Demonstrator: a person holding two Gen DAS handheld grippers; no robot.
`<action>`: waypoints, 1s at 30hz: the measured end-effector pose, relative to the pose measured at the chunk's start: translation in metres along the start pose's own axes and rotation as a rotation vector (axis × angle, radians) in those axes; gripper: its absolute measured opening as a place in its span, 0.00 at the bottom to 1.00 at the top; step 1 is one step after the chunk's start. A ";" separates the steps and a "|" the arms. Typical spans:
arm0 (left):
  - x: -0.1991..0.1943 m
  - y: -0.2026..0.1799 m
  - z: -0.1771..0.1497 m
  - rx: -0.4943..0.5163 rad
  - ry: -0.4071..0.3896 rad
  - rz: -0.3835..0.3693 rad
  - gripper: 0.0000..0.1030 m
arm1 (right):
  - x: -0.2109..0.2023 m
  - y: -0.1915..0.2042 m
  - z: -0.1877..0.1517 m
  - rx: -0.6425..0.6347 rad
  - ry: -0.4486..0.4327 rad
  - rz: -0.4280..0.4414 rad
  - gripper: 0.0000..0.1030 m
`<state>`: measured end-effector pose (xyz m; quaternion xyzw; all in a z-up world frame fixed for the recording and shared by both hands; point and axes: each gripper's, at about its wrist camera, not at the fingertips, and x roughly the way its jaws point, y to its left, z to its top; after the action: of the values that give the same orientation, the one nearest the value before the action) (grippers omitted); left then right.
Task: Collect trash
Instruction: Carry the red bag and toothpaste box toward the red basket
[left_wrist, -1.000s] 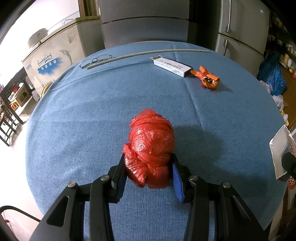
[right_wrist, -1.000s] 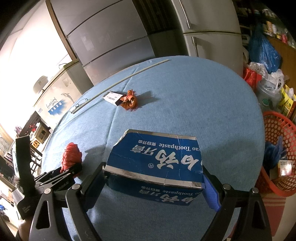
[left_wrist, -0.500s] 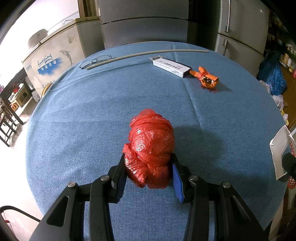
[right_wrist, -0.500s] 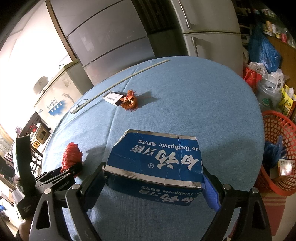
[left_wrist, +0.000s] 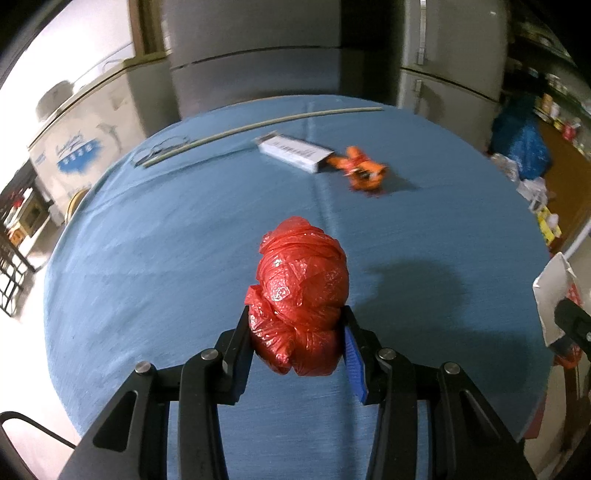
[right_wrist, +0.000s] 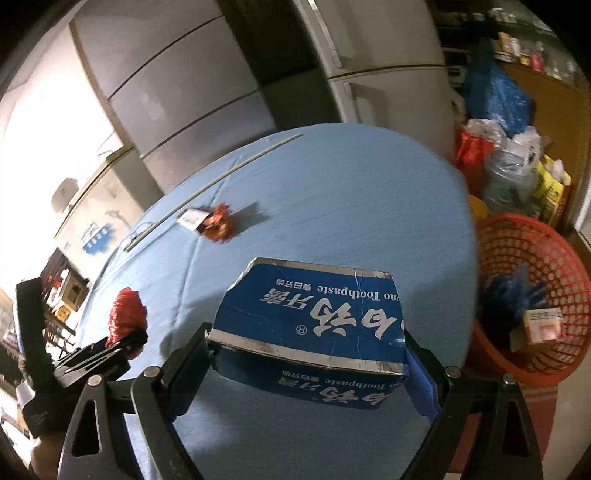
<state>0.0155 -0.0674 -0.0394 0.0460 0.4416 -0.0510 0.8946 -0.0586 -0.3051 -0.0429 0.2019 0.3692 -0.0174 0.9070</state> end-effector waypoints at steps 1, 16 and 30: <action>-0.001 -0.007 0.002 0.015 -0.004 -0.009 0.44 | -0.003 -0.007 0.001 0.014 -0.007 -0.010 0.91; -0.026 -0.134 0.014 0.257 -0.020 -0.177 0.44 | -0.048 -0.156 0.015 0.261 -0.104 -0.221 0.91; -0.032 -0.233 0.022 0.425 -0.010 -0.304 0.44 | -0.026 -0.250 0.038 0.344 -0.022 -0.307 0.92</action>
<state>-0.0177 -0.2989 -0.0093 0.1658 0.4182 -0.2767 0.8492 -0.0976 -0.5522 -0.0888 0.2950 0.3771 -0.2200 0.8499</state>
